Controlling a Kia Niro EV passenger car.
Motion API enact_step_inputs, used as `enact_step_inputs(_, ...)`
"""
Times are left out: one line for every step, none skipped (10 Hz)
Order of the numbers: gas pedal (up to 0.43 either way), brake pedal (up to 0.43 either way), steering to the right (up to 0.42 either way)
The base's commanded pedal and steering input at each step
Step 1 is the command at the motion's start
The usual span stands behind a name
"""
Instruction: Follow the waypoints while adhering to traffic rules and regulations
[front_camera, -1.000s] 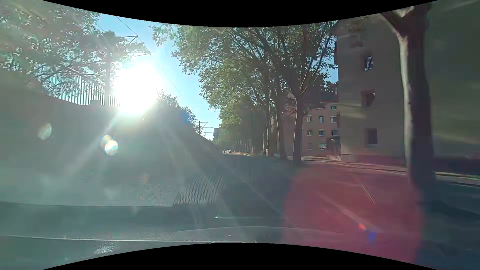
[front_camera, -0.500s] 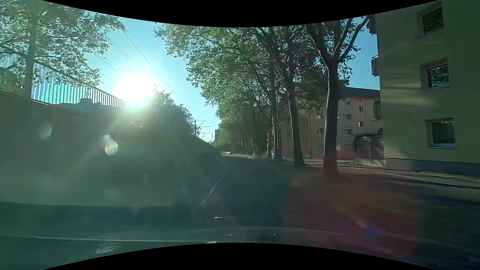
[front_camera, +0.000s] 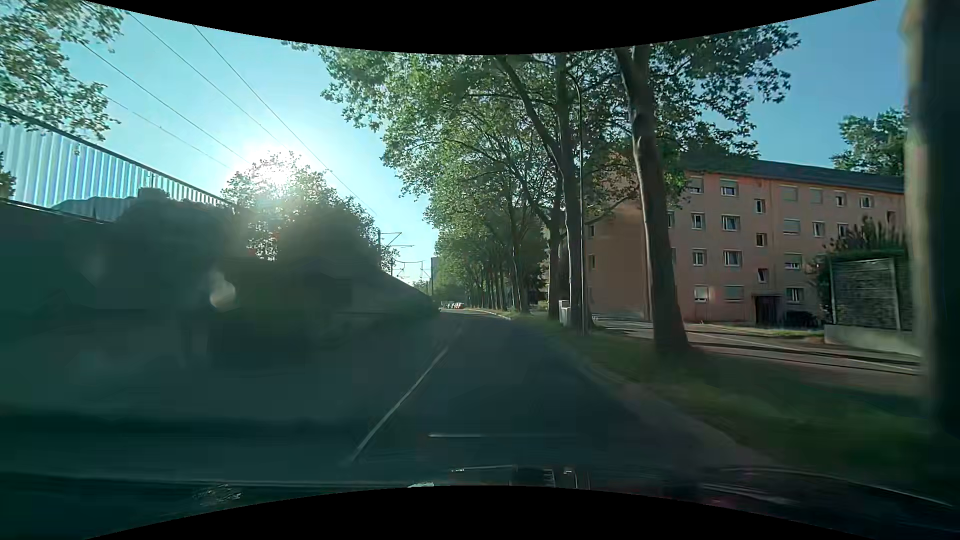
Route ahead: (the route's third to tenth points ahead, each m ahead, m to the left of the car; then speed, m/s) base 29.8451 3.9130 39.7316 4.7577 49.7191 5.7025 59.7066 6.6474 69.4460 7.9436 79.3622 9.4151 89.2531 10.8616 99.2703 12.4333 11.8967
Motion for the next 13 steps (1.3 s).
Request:
enact_step_inputs(0.118, 0.0, -0.003)
enact_step_inputs(0.118, 0.0, -0.003)
enact_step_inputs(0.118, 0.0, -0.003)
enact_step_inputs(0.118, 0.0, -0.003)
enact_step_inputs(0.11, 0.0, -0.003)
enact_step_inputs(0.11, 0.0, -0.003)
enact_step_inputs(0.11, 0.0, -0.003)
enact_step_inputs(0.098, 0.0, -0.003)
enact_step_inputs(0.098, 0.0, -0.004)
enact_step_inputs(0.098, 0.0, -0.004)
enact_step_inputs(0.098, 0.0, -0.005)
enact_step_inputs(0.098, 0.0, -0.008)
enact_step_inputs(0.098, 0.0, -0.008)
